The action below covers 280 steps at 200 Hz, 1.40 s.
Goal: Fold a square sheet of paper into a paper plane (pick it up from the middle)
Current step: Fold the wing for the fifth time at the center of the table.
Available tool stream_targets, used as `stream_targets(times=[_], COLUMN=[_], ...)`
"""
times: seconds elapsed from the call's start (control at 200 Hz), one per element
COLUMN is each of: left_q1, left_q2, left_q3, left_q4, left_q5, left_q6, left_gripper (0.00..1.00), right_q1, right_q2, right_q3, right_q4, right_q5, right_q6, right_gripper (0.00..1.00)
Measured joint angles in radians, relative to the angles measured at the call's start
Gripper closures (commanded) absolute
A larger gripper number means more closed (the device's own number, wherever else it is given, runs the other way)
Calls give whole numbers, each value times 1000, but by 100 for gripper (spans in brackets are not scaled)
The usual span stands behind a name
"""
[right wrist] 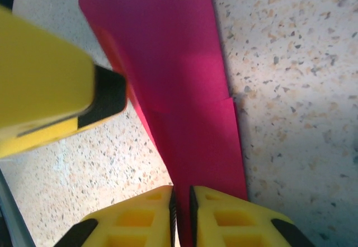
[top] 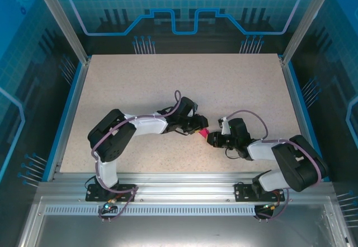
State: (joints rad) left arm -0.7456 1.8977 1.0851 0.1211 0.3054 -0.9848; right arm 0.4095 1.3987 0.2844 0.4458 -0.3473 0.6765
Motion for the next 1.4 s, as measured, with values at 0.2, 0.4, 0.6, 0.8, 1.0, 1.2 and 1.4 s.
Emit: stream_targets(times=[0.2,0.4,0.6,0.8,1.0,1.2,1.4], left_q1=[0,0,0,0,0,0,2], left_q2=[21,32,36,49,54,54,54], left_q3=[34,51,52,53,53,63,71], left_q4=[-3,-4,-9,-11,-13,-28,-34], left_q5=[-1,-1,-1,-1,-1,-2,-2], left_q6=[14,19,23,23,23,25,26], left_gripper=[62,63,63,63,64,65,66], right_q1=[-3,-14,-46,-50,-56,-62,-63], right_q2=[-81,-103,-61,31,65,76,63], right_q3=[44,92,164,238,254,268,272], right_q4=[-137,-280,-394,-473,-487,-505,-539], right_q5=[28,59,50,13,-11,-40,-57], right_q6=[-65,-105,-134,-186,-209,-229,-254], right_gripper=[70,63,66,66,67,58,54])
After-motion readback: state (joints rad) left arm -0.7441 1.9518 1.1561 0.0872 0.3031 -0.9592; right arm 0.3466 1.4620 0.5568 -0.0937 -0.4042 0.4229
